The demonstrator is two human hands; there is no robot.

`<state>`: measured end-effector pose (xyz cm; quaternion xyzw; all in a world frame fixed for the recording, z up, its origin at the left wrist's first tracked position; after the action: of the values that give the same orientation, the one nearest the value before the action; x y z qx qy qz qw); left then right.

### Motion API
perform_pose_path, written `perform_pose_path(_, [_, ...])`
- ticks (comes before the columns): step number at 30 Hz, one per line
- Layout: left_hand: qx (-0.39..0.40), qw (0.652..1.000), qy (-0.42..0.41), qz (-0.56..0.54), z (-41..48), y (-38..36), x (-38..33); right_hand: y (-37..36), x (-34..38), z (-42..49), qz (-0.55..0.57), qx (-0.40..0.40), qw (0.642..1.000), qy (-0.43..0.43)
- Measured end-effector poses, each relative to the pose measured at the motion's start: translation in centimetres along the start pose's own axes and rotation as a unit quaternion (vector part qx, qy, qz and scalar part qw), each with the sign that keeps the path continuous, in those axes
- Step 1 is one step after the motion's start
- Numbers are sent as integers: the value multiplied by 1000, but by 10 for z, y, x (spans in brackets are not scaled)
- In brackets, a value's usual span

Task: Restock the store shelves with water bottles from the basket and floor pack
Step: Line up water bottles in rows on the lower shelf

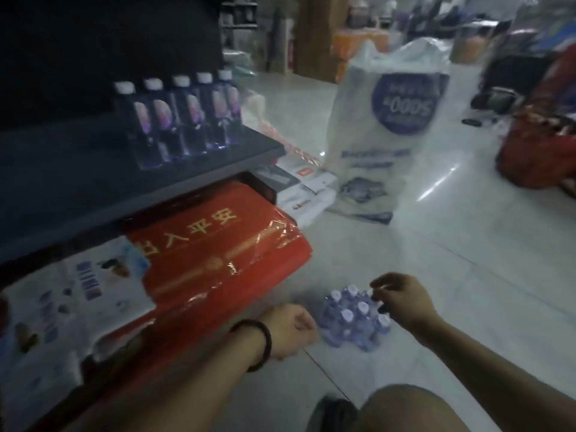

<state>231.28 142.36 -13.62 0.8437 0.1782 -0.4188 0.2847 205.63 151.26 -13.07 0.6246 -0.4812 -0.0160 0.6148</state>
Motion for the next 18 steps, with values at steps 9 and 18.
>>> perform_pose_path(9, [-129, 988, 55, -63, 140, -123, 46, -100, -164, 60, -21, 75, 980, -183])
perform_pose_path(18, [-282, 942, 86, -159, 227, -201, 77, -144, -185, 107, -2, 53, 994, -100])
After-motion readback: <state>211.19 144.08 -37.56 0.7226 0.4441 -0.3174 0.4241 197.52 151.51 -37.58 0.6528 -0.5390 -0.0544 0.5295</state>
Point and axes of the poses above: each hand's wrist, its own z-axis towards the middle knuckle, its own y-axis out of the back of the hand, x = y × z, the point moved 1 cm from there along z, towards the middle knuckle, and after that the axes turned 15 degrees about -z, right-handed, at the moved point
